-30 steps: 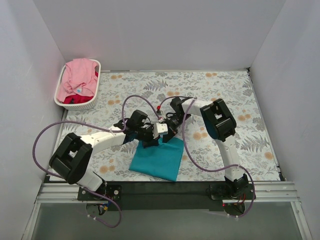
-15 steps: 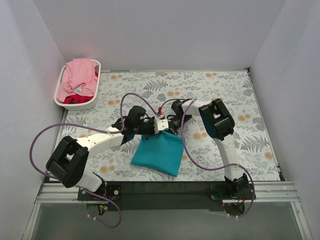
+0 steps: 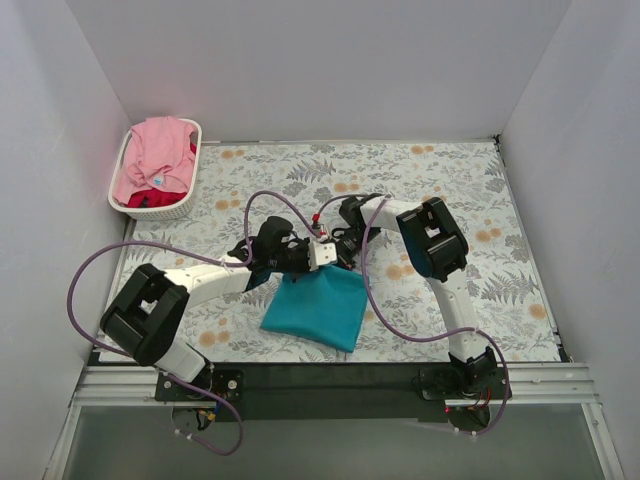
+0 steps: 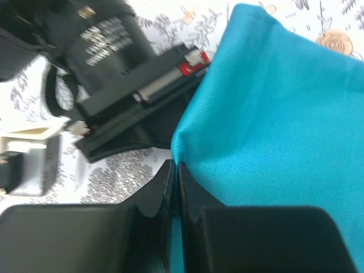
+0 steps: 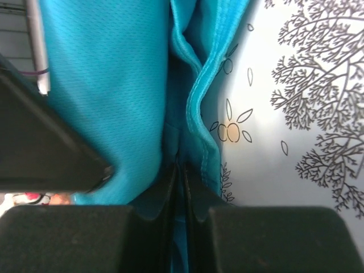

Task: Fold and stack the t-shirts
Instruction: Fold the tshirt

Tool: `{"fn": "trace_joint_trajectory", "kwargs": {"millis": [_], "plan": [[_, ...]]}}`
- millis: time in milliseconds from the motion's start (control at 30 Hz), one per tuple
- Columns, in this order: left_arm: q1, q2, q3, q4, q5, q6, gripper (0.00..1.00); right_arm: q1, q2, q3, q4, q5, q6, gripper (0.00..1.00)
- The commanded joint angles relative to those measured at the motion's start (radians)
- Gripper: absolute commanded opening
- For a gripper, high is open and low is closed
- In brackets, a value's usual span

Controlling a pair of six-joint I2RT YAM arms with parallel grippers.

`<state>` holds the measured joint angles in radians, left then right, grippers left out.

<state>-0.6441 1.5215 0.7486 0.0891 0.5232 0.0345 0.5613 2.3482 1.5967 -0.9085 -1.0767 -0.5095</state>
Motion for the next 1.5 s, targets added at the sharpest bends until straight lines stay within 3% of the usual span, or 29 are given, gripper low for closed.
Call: {"fn": "trace_joint_trajectory", "kwargs": {"millis": [0,133,300,633,833,900,933,1033,1100,1200,1233,1300,1467], "plan": [[0.004,-0.035,-0.032,0.012,0.001,0.016,0.00,0.000,-0.027,0.052,0.026,0.227,-0.020,0.17],[0.004,-0.050,-0.040,0.011,0.018,0.001,0.00,0.002,-0.067,0.117,0.017,0.287,-0.004,0.21],[0.004,-0.027,-0.032,0.011,0.000,-0.002,0.00,-0.004,-0.098,0.173,0.011,0.371,0.000,0.34],[0.004,0.035,0.021,0.047,-0.005,0.001,0.00,-0.060,-0.142,0.264,0.000,0.439,-0.023,0.40],[0.018,0.119,0.081,0.058,-0.031,0.018,0.01,-0.145,-0.197,0.270,-0.009,0.380,0.035,0.43],[0.024,0.153,0.103,0.072,-0.046,-0.001,0.10,-0.169,-0.240,0.244,-0.007,0.337,0.049,0.46],[0.030,0.164,0.110,0.072,-0.052,-0.013,0.24,-0.187,-0.256,0.208,-0.009,0.330,0.052,0.47],[0.059,0.171,0.162,0.071,-0.075,-0.102,0.39,-0.213,-0.325,0.125,-0.006,0.305,0.061,0.51],[0.105,0.125,0.198,0.029,-0.065,-0.226,0.42,-0.222,-0.374,0.074,-0.006,0.268,0.071,0.57],[0.214,0.080,0.313,-0.131,0.087,-0.462,0.45,-0.224,-0.424,-0.032,0.016,0.212,0.097,0.67],[0.243,0.077,0.333,-0.165,0.203,-0.510,0.47,-0.224,-0.434,-0.062,0.049,0.205,0.117,0.67],[0.302,0.066,0.348,-0.248,0.282,-0.585,0.56,-0.224,-0.441,-0.124,0.082,0.222,0.126,0.68],[0.346,0.048,0.270,-0.322,0.371,-0.604,0.65,-0.227,-0.443,-0.196,0.143,0.291,0.137,0.68]]}}
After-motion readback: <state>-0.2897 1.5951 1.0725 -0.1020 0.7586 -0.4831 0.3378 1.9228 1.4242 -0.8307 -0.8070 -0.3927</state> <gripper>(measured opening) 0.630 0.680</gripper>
